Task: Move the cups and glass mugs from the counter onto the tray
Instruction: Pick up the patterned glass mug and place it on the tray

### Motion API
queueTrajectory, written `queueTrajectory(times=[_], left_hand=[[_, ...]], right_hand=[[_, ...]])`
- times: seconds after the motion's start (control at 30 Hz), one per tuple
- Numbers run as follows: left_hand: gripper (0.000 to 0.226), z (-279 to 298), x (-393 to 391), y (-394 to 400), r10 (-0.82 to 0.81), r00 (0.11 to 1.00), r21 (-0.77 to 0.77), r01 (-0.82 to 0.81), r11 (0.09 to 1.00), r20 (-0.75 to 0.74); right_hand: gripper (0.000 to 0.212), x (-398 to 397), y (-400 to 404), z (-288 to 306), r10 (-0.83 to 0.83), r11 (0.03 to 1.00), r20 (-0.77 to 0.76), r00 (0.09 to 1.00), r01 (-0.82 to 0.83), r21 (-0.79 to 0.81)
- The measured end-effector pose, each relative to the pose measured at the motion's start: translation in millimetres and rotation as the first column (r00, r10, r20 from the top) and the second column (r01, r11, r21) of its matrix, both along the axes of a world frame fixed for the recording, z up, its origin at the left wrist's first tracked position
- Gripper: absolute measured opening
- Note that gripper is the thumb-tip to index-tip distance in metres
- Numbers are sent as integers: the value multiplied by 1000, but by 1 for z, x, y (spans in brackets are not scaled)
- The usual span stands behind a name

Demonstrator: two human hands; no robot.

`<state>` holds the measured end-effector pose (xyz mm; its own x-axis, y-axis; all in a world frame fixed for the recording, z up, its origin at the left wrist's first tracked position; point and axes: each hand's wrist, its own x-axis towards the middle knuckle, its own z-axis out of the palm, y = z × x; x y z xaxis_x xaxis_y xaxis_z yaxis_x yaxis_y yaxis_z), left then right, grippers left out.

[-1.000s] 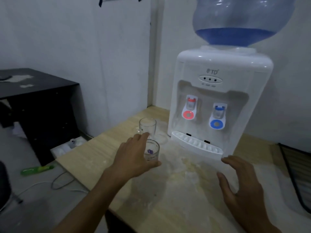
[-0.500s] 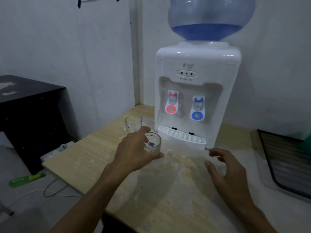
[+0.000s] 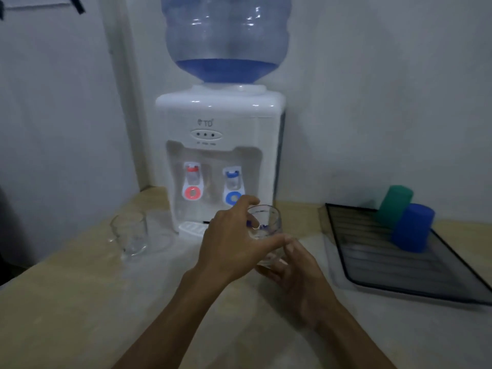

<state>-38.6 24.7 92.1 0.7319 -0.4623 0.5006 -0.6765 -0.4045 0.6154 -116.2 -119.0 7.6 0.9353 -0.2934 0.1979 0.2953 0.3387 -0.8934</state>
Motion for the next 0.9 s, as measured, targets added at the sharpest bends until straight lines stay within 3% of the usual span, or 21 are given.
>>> queueTrajectory(times=[0.37,0.47,0.53,0.63,0.7,0.77,0.9], left_hand=[[97,16,-15,-82,-208,978,-181,199,963,-32],[103,11,-15,-97,-298,947,-285,256,924,-116],[93,2,-13,-106,-369,908,-388,273,880,-197],[66,-22,-10,-120,-362,889,-548,162,821,-280],[58,-40,-8,-131,-319,862,-596,24,802,-394],[47,-59,-3,-144,-283,814,-572,-73,817,-508],[25,-88,4,-168,-256,766,-457,-54,888,-589]], right_hand=[[55,-15,-45,25,-50,958,157,986,3,288],[58,-17,-57,24,-72,921,195,978,-9,390],[63,-20,-67,27,-111,876,202,973,0,482],[78,-27,-81,32,-246,786,190,950,81,613],[74,-32,-88,35,-325,735,192,926,119,668],[65,-34,-94,36,-379,700,202,903,137,701],[61,-37,-106,35,-469,662,217,856,178,728]])
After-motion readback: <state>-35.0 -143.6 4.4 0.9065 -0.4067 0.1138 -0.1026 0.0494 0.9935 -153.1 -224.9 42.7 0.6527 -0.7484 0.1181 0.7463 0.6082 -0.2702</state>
